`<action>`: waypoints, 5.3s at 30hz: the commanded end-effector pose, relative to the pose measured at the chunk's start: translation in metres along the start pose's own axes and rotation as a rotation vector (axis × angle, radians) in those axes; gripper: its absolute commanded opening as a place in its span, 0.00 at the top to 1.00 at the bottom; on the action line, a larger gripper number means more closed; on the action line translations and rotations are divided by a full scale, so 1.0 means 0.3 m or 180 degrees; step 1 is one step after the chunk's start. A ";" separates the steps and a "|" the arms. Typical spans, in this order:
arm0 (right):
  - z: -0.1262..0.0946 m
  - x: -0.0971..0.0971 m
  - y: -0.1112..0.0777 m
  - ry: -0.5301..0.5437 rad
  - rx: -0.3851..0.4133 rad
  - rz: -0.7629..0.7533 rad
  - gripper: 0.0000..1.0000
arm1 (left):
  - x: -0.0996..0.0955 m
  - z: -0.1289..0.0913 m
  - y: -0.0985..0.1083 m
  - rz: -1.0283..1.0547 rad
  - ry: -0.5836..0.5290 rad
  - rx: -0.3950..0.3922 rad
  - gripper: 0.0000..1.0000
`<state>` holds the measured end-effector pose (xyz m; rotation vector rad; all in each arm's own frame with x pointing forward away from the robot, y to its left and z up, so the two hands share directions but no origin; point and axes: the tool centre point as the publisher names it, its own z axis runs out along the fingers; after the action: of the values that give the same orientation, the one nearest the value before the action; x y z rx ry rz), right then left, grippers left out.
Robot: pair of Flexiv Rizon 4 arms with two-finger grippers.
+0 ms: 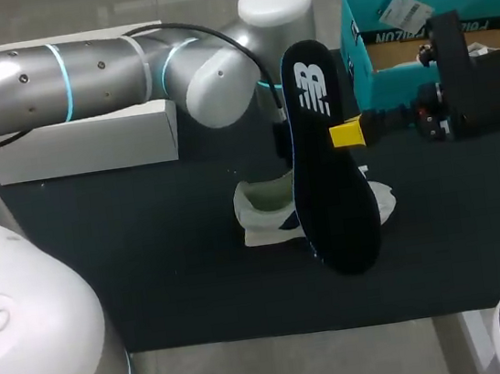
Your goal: Take the shoe out of the shoebox, open the shoe tongue, remove and reinsert the insole, then place the shoe into the shoebox
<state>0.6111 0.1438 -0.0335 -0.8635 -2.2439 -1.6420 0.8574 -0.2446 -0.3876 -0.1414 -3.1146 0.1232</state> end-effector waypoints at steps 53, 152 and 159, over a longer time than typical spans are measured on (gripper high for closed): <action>0.015 -0.005 0.005 0.0000 0.0005 0.0006 1.00 | -0.077 -0.284 0.102 0.6082 0.0338 -0.0336 1.00; 0.015 -0.005 0.005 0.0000 0.0005 0.0006 1.00 | -0.215 -0.451 -0.121 0.4467 -0.0799 0.1292 0.00; 0.015 -0.005 0.005 0.0000 0.0005 0.0006 1.00 | -0.225 -0.576 -0.156 0.4494 -0.1402 0.2168 0.00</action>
<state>0.6111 0.1438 -0.0336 -0.8635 -2.2437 -1.6420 0.9242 -0.2926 -0.2174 -2.2829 -2.3440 0.8196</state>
